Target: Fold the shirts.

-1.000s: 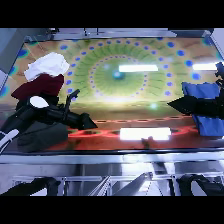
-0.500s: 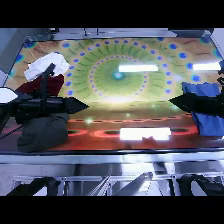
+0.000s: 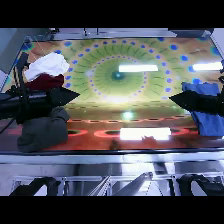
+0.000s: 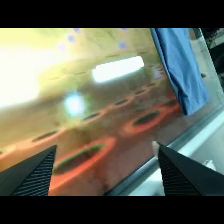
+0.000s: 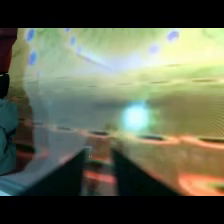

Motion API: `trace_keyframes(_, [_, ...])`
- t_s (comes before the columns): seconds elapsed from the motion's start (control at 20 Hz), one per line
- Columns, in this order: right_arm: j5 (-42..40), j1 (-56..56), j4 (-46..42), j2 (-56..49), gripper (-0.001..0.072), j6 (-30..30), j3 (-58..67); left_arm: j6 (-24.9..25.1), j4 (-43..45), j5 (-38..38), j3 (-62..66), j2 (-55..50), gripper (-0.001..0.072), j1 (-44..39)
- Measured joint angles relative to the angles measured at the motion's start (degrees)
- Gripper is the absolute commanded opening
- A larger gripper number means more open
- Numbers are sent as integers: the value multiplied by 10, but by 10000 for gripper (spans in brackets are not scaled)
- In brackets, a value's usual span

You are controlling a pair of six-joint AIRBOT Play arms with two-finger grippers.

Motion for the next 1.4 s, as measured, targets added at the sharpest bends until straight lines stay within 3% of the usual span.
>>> trace_keyframes(0.25, [-16, 0, 0, -11, 511, -14, 0, -23, 135, 10, 104, -48, 720, 43])
trace_keyframes(0.45, [-21, 0, 0, -47, 514, -29, 0, -34, 244, 63, 246, -180, 720, 105])
trace_keyframes(0.9, [-52, 0, 0, -120, 513, -35, 0, -37, 299, 188, 627, -612, 720, 167])
trace_keyframes(1.15, [-57, 0, 0, -127, 513, -35, 0, -37, 303, 361, 632, -715, 712, 156])
trace_keyframes(1.2, [-57, 0, 0, -128, 513, -34, 0, -36, 303, 379, 634, -728, 654, 153])
trace_keyframes(1.25, [-57, 0, 0, -128, 512, -34, 0, -32, 303, 389, 640, -741, 524, 151])
trace_keyframes(1.35, [-62, 0, 0, -129, 512, -34, 0, -23, 305, 393, 652, -759, 87, 149])
trace_keyframes(1.4, [-63, 0, 0, -129, 512, -34, 0, -21, 305, 389, 655, -765, 13, 148])
